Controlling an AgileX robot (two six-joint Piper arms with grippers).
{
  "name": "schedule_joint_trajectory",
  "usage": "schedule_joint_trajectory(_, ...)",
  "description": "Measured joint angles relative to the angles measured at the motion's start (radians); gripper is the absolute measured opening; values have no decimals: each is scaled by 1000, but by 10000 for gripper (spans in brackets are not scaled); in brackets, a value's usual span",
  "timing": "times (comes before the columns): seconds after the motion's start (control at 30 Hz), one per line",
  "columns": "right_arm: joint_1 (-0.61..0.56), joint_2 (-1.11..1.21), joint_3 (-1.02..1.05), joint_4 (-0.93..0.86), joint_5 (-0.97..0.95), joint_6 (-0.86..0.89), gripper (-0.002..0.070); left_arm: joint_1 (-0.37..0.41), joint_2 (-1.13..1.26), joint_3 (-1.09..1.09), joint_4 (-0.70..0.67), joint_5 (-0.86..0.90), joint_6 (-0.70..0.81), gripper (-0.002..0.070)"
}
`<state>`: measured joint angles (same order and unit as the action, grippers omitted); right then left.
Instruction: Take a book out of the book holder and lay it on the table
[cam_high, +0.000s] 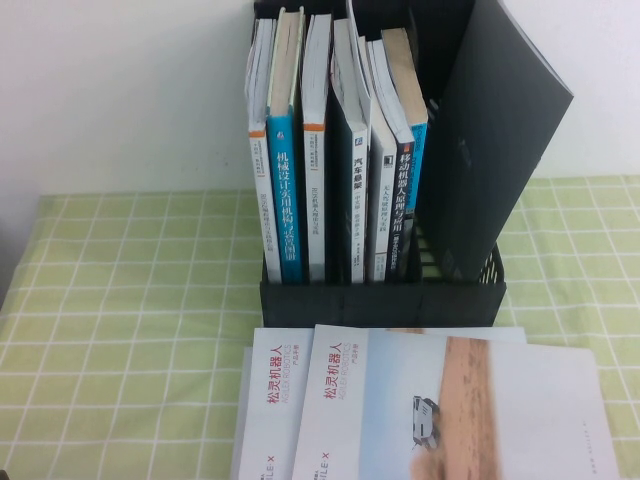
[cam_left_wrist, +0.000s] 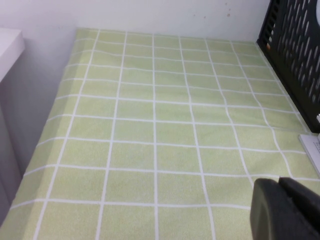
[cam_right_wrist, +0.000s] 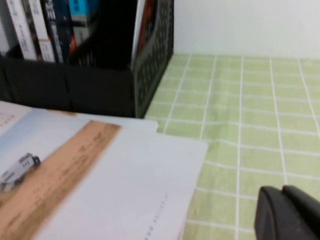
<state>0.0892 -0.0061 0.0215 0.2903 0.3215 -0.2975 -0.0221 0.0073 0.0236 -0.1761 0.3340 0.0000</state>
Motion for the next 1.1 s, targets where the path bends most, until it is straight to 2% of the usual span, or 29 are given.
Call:
schedule_joint_trajectory(0.1,-7,-4,6,-124,39,115,-2,0,0,0,0,0,0,-3)
schedule_joint_trajectory(0.23,-10,-4,6,-203,39,164,-2,0,0,0,0,0,0,-3)
schedule_joint_trajectory(1.1,-10,-4,6,-208,39,200,-2,0,0,0,0,1,0,-3)
